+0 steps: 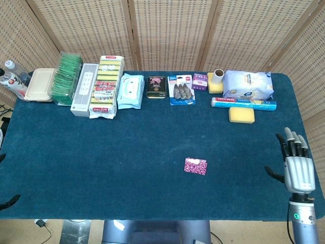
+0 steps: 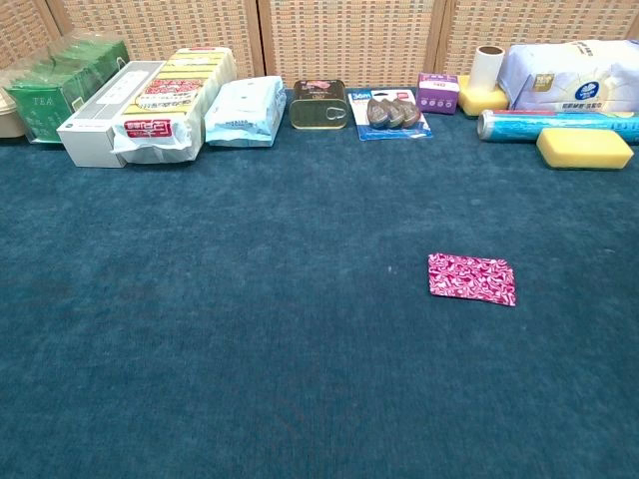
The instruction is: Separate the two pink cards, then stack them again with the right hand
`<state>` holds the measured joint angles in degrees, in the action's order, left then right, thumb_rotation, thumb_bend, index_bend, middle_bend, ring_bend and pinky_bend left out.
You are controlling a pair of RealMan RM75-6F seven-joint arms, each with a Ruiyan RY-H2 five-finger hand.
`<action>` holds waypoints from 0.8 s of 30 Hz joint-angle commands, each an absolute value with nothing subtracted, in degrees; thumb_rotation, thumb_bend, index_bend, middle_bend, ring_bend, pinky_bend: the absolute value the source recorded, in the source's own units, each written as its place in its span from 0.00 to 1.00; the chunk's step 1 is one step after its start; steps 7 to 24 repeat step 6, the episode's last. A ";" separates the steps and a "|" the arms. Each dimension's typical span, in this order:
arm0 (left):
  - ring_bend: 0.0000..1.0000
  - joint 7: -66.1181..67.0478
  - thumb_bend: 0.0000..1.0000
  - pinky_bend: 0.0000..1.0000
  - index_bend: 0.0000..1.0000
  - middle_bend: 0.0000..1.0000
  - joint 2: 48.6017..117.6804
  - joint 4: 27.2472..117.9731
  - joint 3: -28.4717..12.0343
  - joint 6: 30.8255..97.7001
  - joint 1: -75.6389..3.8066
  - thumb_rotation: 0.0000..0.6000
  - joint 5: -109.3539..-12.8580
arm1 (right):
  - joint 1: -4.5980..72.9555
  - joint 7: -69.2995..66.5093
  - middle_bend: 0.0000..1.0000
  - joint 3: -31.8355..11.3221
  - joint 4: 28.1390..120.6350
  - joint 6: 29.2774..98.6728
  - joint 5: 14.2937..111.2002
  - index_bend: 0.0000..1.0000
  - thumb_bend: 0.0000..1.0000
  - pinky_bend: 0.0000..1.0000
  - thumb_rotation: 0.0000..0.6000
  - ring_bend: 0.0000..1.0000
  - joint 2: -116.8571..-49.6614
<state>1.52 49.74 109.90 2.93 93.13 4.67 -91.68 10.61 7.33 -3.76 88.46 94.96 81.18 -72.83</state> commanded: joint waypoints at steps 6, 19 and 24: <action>0.00 2.78 0.11 0.06 0.00 0.00 51.31 108.73 3.22 94.14 5.66 1.00 -91.98 | 6.22 8.17 0.00 -3.11 91.87 102.33 88.52 0.11 0.00 0.00 1.00 0.00 -69.82; 0.00 2.78 0.11 0.06 0.00 0.00 51.31 108.73 3.22 94.14 5.66 1.00 -91.98 | 6.22 8.17 0.00 -3.11 91.87 102.33 88.52 0.11 0.00 0.00 1.00 0.00 -69.82; 0.00 2.78 0.11 0.06 0.00 0.00 51.31 108.73 3.22 94.14 5.66 1.00 -91.98 | 6.22 8.17 0.00 -3.11 91.87 102.33 88.52 0.11 0.00 0.00 1.00 0.00 -69.82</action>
